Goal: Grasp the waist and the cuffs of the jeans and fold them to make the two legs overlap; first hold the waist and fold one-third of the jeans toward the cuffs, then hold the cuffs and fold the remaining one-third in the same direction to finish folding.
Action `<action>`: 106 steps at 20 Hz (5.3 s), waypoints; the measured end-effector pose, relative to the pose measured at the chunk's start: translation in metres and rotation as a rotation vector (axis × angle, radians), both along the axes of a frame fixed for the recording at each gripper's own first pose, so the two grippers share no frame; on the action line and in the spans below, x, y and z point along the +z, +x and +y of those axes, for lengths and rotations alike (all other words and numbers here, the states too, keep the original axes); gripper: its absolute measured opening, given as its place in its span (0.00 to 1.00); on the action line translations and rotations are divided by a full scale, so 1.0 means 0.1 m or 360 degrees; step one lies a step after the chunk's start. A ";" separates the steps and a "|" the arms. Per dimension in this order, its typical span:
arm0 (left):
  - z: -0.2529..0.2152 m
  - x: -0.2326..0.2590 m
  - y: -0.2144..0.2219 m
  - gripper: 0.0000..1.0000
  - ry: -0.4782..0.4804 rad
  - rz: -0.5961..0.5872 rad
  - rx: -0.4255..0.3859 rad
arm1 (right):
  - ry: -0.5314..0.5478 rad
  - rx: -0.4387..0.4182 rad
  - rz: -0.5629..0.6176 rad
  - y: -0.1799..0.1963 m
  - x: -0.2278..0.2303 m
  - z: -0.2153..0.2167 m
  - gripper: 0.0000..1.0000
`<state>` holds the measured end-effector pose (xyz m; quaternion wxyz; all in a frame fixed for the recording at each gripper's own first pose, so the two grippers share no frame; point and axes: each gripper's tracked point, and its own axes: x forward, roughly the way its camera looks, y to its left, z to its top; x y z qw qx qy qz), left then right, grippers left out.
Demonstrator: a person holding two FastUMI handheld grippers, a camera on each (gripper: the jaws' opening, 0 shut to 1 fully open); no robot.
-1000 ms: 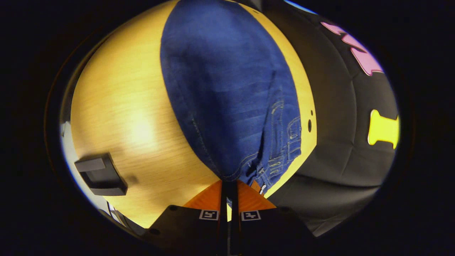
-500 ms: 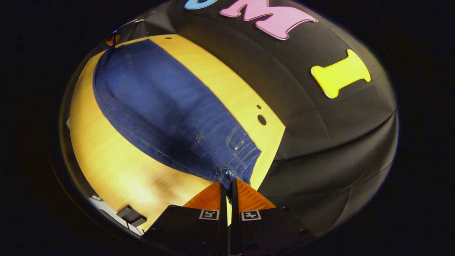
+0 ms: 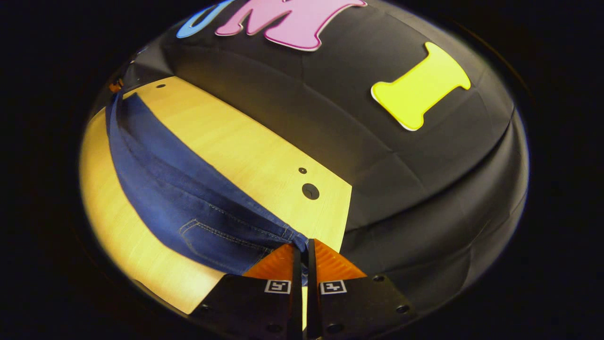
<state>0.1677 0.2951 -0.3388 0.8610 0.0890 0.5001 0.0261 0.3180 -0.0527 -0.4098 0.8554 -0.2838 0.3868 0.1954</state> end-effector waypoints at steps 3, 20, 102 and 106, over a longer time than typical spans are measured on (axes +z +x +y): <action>0.05 -0.27 0.33 0.13 0.0089 -0.0027 0.0249 | -0.0059 -0.0134 0.0115 0.15 -0.50 0.13 0.12; 0.04 1.20 0.12 0.95 0.0067 -0.0794 0.0563 | 0.0388 -0.0541 -0.0118 0.43 0.24 0.04 0.98; 0.18 -0.76 -0.83 0.77 -0.0438 0.0639 0.0848 | 0.1393 -0.0651 0.0410 -2.08 1.74 1.34 0.79; 0.00 -0.77 -0.77 0.33 -0.0545 0.0707 0.0754 | 0.1416 -0.0634 0.0426 -2.08 1.75 1.46 0.79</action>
